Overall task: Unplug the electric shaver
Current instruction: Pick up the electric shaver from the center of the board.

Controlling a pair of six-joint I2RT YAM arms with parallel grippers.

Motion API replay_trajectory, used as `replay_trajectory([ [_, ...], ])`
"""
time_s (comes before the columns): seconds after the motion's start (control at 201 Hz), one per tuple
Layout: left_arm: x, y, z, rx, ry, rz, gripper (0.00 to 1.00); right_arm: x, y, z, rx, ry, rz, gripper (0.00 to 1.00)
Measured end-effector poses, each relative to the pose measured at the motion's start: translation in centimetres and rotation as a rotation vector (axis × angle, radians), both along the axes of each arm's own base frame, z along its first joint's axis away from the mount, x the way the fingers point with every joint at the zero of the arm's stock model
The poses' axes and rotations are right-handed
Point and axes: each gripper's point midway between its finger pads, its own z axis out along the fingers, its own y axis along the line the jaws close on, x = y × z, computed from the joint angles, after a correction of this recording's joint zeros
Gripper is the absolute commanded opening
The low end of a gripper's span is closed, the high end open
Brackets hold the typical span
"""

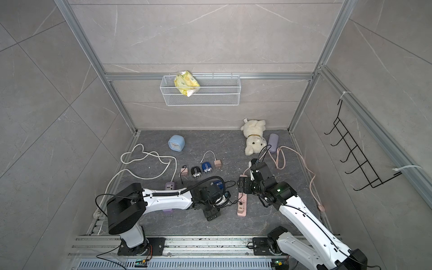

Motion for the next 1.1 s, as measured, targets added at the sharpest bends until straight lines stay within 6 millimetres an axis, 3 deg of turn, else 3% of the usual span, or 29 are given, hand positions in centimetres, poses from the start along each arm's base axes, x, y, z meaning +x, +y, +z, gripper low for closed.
replay_trajectory([
  [0.388, 0.0, 0.0, -0.4, 0.005, 0.011, 0.017, 0.49, 0.2, 0.2, -0.1, 0.004, 0.000, 0.003, 0.87],
  [0.637, -0.4, 0.7, 0.0, -0.005, 0.019, 0.037, 0.46, 0.2, 0.3, 0.0, 0.012, -0.002, 0.008, 0.87],
  [0.811, -0.4, 0.4, 3.3, -0.091, -0.007, 0.050, 0.46, -0.6, 1.3, 1.0, 0.077, 0.000, 0.054, 0.85],
  [0.966, -0.5, -0.1, 6.9, -0.197, -0.027, 0.053, 0.46, -1.7, 1.9, 3.3, 0.149, -0.026, 0.088, 0.81],
  [1.1, -0.5, -0.2, 8.4, -0.238, -0.035, 0.060, 0.46, -3.2, 3.0, 4.9, 0.244, -0.019, 0.139, 0.75],
])
